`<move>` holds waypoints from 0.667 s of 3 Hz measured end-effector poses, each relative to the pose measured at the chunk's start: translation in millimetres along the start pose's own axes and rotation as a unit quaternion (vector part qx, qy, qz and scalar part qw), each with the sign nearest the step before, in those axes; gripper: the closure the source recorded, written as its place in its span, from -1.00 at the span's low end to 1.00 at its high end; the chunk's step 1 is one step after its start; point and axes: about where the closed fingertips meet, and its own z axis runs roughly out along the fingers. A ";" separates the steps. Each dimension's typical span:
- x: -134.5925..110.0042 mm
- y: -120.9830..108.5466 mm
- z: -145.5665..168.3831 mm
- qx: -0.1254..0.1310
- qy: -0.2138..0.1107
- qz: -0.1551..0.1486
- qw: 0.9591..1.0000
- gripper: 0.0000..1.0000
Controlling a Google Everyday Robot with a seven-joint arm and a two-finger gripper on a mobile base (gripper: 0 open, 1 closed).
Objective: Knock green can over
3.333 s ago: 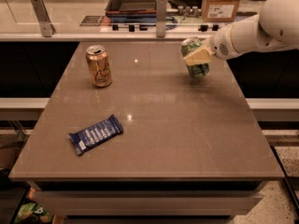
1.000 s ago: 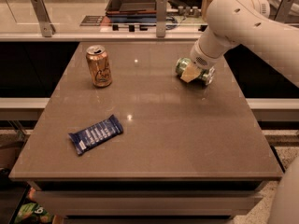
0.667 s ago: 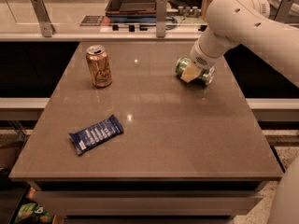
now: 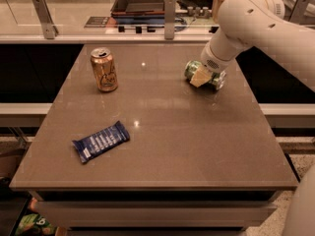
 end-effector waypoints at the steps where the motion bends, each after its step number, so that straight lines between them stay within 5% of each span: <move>1: -2.1 -1.6 -4.6 0.000 0.000 0.000 1.000 -1.00; 2: -2.1 -1.5 -4.5 0.000 0.000 0.000 1.000 -1.00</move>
Offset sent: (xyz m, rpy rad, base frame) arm 0.0000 0.0000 0.0023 0.0000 0.0001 0.0000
